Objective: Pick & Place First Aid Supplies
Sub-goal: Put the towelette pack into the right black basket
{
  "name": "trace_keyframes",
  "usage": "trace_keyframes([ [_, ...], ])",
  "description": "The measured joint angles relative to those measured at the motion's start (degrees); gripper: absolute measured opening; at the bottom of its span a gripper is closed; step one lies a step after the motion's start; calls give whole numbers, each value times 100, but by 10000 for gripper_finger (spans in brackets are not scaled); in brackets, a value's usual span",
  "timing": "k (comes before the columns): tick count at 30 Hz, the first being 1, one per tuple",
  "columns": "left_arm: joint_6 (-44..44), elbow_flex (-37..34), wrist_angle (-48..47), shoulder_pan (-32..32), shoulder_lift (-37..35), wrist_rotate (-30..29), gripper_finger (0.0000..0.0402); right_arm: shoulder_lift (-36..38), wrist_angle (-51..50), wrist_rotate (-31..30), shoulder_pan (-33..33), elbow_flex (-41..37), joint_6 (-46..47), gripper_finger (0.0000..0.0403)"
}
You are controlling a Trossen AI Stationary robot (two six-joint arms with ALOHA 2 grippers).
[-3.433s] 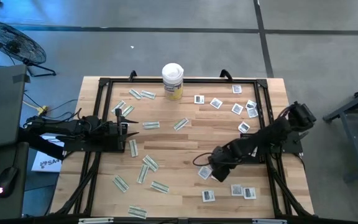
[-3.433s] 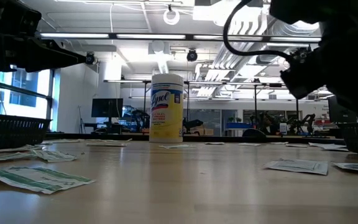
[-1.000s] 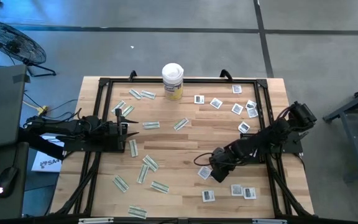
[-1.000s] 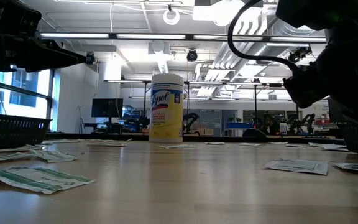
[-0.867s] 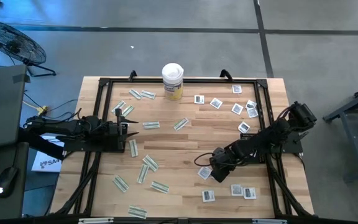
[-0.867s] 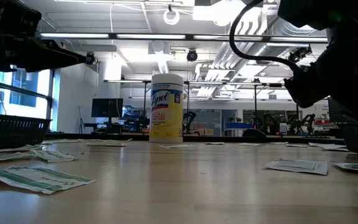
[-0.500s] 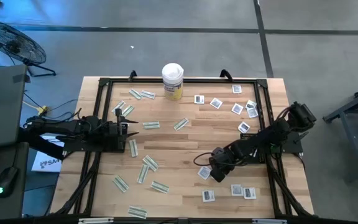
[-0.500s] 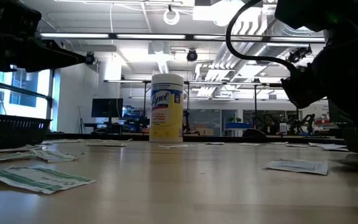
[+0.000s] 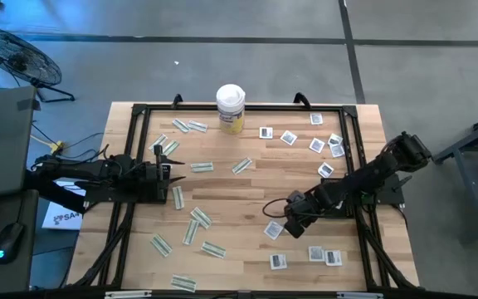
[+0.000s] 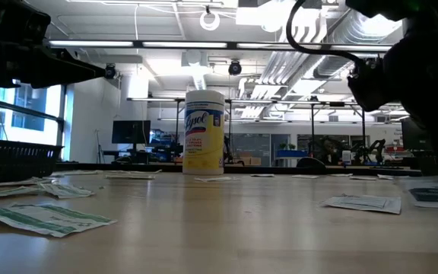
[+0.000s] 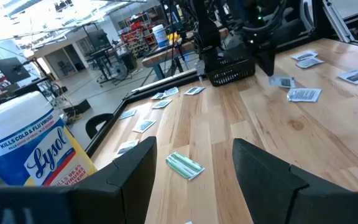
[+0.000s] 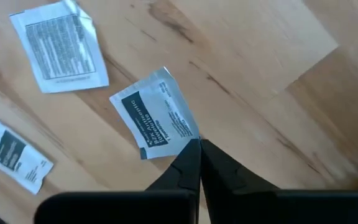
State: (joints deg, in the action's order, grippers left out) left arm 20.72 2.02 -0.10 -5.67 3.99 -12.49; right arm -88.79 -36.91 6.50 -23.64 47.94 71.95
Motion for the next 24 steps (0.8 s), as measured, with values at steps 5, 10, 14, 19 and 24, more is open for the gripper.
trace_keyframes([
  [5, -1, 0, 0, 2, -1, 0, 206, -120, 42, -101, 3, 0, -27, 6],
  [10, 0, 0, 0, 1, -1, 0, 206, -317, 38, -153, 3, 0, -111, 13],
  [14, -1, 0, 0, 2, 0, 0, 206, -323, 66, -150, 5, 0, -253, 31],
  [19, 0, 0, 0, 1, -1, 0, 206, -323, 92, -146, 5, 0, -181, 74],
  [24, -1, 0, 0, 2, -1, 0, 206, -323, 88, -146, 7, 0, 38, 106],
])
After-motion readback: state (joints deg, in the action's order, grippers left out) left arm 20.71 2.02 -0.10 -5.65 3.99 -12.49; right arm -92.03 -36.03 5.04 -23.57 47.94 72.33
